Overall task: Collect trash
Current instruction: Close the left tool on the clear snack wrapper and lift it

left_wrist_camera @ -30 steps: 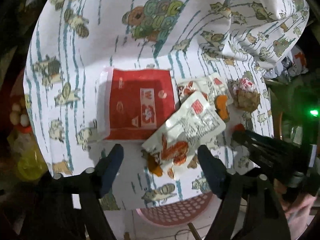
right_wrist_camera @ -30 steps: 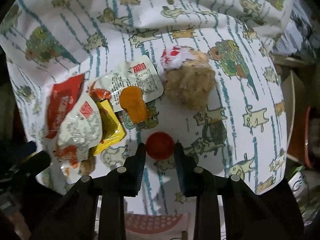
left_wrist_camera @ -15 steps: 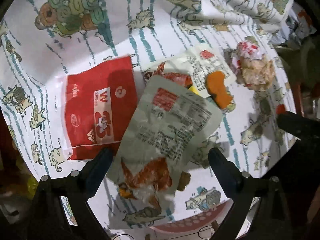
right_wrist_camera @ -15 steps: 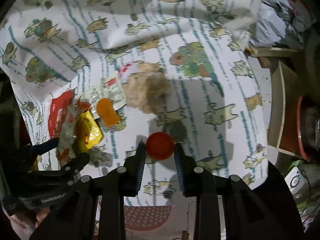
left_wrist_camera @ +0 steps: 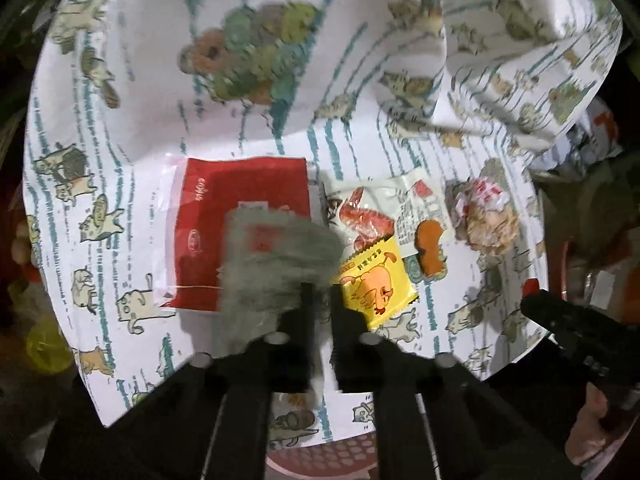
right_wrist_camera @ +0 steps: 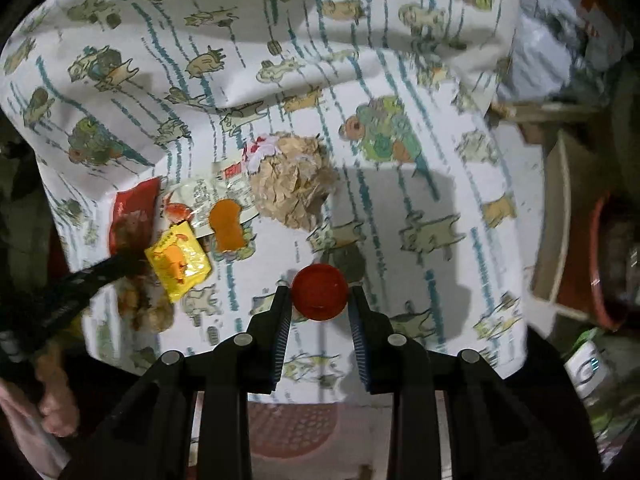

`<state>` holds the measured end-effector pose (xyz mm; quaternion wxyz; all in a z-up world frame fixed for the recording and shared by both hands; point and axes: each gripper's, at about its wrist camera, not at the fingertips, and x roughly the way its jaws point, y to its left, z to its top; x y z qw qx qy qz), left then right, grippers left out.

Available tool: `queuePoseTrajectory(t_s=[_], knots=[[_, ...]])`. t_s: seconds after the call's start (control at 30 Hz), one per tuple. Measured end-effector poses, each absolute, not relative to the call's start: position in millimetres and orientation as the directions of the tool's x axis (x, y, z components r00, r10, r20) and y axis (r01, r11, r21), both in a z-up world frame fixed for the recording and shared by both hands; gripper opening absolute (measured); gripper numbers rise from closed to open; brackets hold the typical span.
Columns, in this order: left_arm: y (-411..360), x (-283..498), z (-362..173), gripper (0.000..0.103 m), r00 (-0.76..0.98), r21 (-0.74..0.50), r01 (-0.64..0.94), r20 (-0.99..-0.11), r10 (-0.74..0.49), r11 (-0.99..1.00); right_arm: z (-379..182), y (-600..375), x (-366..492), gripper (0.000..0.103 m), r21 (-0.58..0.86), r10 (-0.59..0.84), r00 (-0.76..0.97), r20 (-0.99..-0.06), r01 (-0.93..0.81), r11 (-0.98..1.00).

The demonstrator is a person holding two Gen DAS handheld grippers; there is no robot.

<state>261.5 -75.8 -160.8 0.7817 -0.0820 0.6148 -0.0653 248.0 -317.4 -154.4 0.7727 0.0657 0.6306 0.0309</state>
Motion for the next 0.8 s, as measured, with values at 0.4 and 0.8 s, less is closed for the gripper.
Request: queuePoseTrajectory(t_s=[0.4, 0.8], knots=[[-54, 254, -134, 0.041, 0.298, -0.152, -0.001, -0.943, -0.145, 0.988, -152, -307, 239, 0.031, 0.101, 0.095, 0.222, -0.970, 0.016, 0.995], [-35, 256, -186, 0.091, 0.127, -0.203, -0.149, -0.975, -0.185, 0.968, -158, -294, 240, 0.031, 0.070, 0.072, 0.210, -0.975, -0.016, 0.997]])
